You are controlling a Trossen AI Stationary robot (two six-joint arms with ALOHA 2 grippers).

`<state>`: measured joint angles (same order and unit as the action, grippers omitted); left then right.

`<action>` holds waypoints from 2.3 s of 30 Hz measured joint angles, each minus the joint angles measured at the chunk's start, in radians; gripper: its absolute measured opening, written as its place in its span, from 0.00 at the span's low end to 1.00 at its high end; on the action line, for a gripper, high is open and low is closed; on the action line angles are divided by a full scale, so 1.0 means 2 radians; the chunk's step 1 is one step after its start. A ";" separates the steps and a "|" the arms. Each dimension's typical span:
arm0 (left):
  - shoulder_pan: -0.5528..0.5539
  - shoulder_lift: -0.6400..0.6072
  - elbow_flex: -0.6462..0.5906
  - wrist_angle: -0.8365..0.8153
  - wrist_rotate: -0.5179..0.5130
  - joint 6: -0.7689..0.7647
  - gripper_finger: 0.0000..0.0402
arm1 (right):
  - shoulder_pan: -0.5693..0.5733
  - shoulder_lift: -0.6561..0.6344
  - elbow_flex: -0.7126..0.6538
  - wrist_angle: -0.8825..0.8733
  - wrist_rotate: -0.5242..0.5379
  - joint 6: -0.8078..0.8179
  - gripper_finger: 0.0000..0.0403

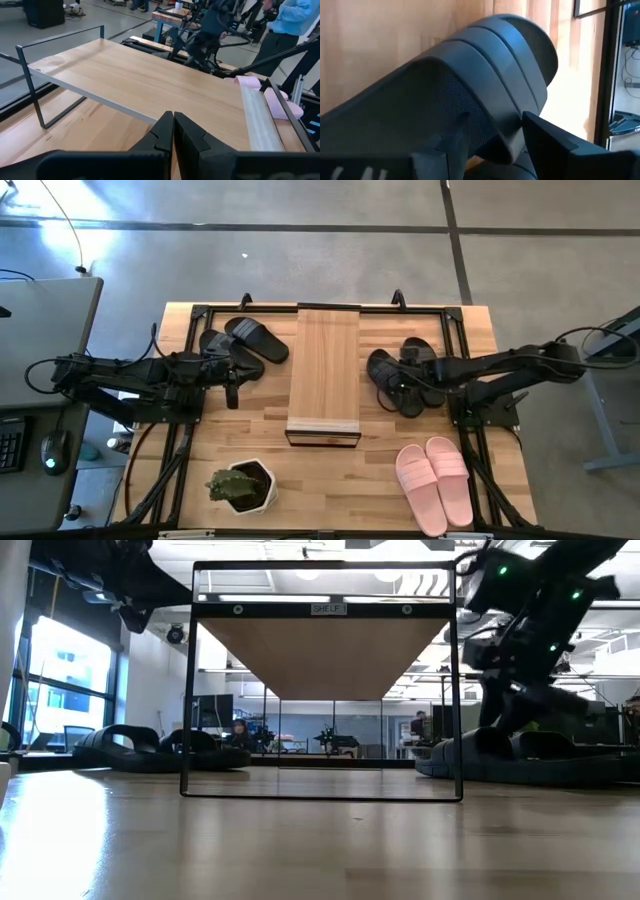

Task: Pick and place slides into the shelf
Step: Put the black slipper on the shelf

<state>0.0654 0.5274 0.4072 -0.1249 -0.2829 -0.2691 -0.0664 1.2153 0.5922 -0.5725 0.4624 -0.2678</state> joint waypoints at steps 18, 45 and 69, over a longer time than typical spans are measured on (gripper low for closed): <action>0.000 0.000 0.000 0.000 0.000 -0.014 0.01 | -0.011 0.060 0.009 0.049 0.082 0.090 0.05; 0.000 0.000 0.000 0.071 0.097 -0.262 0.01 | 0.076 0.055 0.440 -0.389 0.222 0.152 0.00; 0.000 0.000 0.000 0.111 0.133 -0.262 0.01 | -0.001 0.176 0.511 -0.037 -0.255 -0.418 0.00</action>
<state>0.0654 0.5274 0.4072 0.0972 -0.0162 -0.7926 -0.0690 1.5667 1.6146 -0.6462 -0.0470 -1.1041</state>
